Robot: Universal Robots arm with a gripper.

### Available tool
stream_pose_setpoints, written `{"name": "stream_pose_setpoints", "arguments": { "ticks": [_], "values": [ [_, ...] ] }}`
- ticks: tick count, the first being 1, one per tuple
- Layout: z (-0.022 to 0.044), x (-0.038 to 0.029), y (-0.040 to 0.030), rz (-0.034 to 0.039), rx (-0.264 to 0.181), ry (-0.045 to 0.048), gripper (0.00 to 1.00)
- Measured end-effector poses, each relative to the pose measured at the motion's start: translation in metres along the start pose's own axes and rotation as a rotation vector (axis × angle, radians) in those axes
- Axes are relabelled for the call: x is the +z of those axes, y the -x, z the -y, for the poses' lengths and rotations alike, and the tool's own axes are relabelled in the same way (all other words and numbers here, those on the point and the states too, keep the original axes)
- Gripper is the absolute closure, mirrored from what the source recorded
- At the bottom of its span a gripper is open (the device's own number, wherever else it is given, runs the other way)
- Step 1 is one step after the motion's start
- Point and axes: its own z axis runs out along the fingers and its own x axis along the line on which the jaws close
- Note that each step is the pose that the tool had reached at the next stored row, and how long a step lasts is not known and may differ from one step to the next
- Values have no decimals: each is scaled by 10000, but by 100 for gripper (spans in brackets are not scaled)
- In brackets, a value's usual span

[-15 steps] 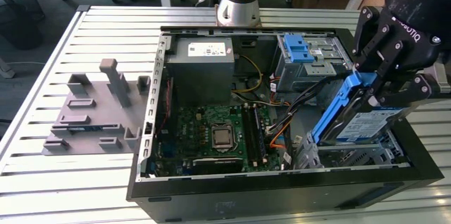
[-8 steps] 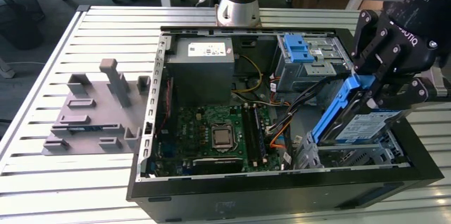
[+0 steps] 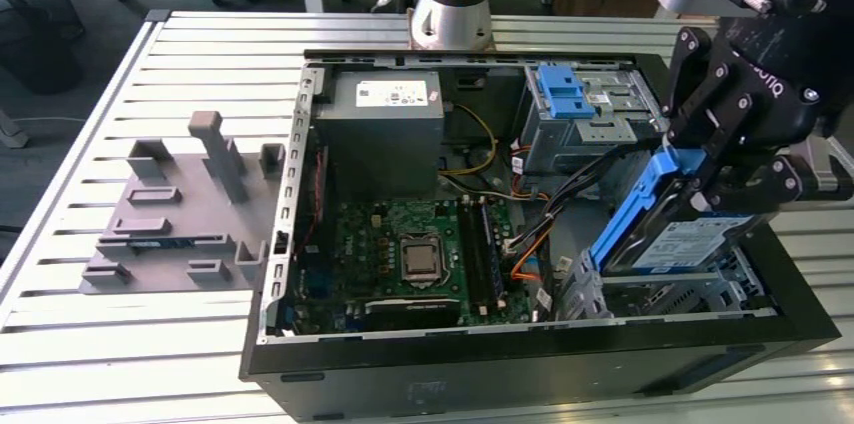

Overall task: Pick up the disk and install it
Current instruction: 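Insert the disk into the insertion slot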

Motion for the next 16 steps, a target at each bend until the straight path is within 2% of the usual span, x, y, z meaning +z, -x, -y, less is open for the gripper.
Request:
{"name": "stream_pose_setpoints", "arguments": {
  "ticks": [16],
  "values": [
    [5, 142, 0, 1, 4, 0, 64]
  ]
}}
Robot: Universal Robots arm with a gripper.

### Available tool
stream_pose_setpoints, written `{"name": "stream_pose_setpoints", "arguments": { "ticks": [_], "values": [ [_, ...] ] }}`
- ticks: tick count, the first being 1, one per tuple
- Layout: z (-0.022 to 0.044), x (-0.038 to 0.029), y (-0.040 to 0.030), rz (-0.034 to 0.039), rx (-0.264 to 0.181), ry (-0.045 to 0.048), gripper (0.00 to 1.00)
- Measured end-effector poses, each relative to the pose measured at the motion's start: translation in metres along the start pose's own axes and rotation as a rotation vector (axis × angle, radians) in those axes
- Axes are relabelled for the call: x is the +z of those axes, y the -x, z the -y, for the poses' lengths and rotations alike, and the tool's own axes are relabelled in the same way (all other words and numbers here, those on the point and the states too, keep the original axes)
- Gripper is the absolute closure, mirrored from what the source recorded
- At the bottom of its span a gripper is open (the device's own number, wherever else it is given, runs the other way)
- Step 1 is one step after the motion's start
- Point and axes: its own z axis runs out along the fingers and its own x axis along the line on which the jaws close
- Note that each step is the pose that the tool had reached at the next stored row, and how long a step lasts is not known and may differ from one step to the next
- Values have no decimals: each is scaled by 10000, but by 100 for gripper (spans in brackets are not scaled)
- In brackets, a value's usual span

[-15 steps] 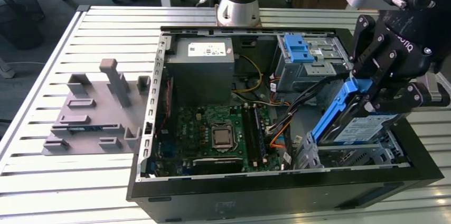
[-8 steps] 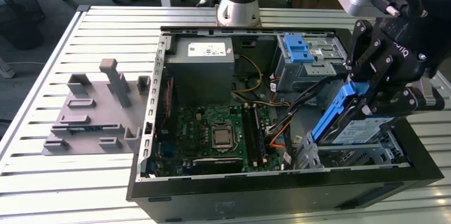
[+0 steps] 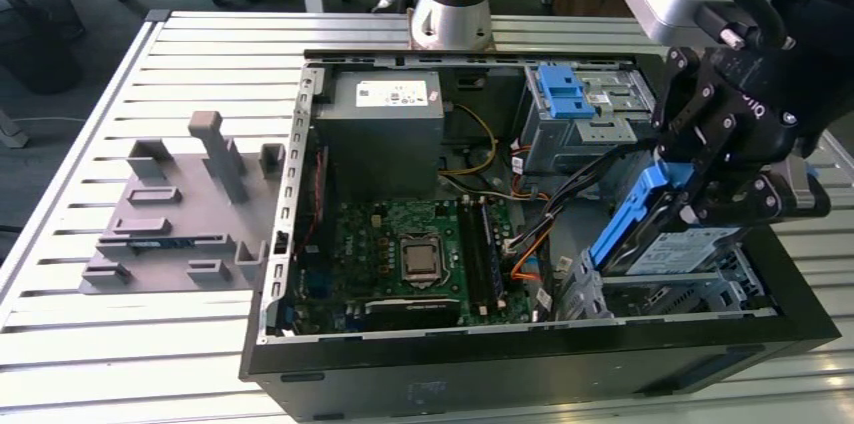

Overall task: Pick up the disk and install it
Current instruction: 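Insert the disk into the insertion slot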

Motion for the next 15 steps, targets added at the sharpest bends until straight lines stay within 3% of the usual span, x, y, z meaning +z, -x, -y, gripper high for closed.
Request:
{"name": "stream_pose_setpoints", "arguments": {
  "ticks": [15],
  "values": [
    [1, 133, 0, 0, 4, 0, 64]
  ]
}}
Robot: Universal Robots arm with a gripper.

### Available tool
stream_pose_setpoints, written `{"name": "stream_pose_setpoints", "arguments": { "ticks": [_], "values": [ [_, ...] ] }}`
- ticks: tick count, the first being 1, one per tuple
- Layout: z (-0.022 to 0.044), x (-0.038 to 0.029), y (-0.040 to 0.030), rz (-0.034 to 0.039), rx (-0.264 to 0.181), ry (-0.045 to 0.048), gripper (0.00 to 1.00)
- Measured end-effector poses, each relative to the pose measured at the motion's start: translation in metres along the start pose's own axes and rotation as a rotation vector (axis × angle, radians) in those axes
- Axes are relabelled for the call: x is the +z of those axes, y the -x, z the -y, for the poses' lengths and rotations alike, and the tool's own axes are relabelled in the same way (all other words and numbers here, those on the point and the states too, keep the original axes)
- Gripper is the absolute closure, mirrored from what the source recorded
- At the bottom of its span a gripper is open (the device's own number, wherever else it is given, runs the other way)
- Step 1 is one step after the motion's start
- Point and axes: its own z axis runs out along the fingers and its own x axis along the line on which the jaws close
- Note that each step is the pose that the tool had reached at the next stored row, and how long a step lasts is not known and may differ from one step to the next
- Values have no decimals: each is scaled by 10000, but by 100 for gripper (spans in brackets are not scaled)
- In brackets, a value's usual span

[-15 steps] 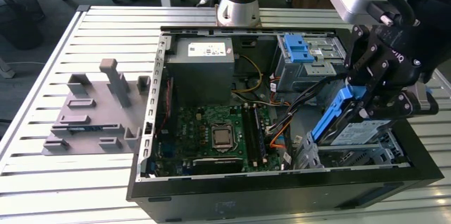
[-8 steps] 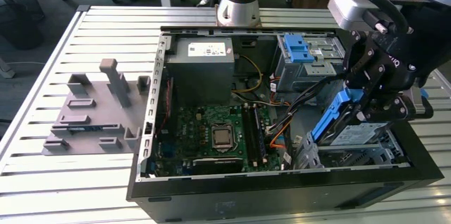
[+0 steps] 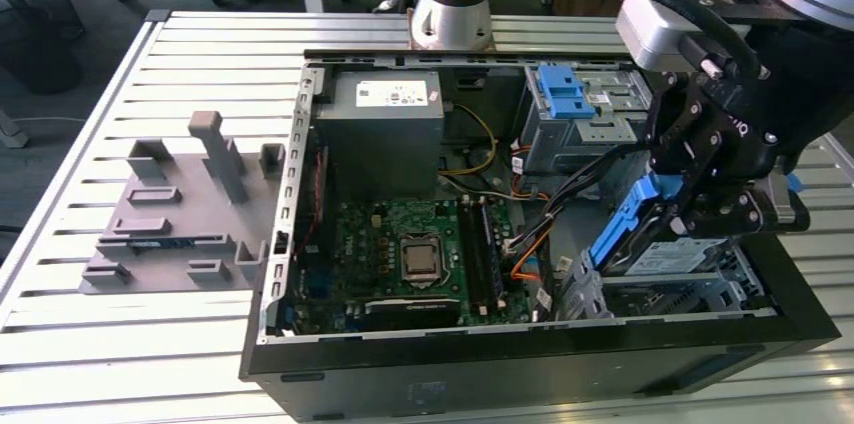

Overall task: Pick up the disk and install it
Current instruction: 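Insert the disk into the insertion slot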

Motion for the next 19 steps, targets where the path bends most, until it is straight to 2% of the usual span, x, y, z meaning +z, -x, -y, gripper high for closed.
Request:
{"name": "stream_pose_setpoints", "arguments": {
  "ticks": [19],
  "values": [
    [2, 158, 0, 1, 5, 0, 64]
  ]
}}
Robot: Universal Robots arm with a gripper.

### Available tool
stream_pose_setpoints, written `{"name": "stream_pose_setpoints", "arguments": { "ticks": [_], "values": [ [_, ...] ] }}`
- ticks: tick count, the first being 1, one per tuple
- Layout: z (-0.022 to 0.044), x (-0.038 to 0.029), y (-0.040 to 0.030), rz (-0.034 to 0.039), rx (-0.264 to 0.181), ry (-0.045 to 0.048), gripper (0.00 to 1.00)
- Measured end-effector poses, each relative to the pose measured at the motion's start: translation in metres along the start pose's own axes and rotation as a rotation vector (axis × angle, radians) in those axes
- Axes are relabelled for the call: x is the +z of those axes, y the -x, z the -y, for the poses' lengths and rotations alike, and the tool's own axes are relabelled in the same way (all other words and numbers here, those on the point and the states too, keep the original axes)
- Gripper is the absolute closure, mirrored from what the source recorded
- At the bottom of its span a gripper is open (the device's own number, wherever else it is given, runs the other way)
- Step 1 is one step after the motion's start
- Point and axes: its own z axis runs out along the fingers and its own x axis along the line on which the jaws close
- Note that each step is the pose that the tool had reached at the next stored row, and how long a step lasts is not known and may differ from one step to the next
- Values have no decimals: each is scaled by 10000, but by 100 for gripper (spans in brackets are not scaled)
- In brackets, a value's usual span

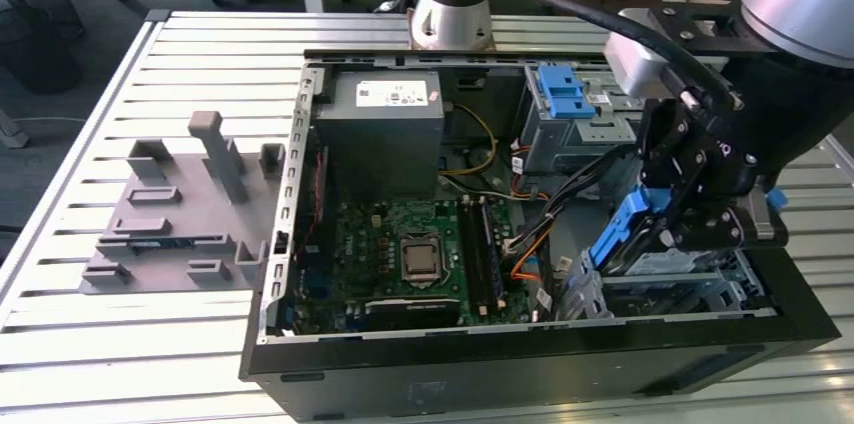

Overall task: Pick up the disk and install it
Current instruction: 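Insert the disk into the insertion slot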

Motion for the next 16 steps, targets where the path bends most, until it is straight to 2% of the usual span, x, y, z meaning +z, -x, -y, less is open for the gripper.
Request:
{"name": "stream_pose_setpoints", "arguments": {
  "ticks": [16],
  "values": [
    [1, 119, 0, 0, 0, 0, 64]
  ]
}}
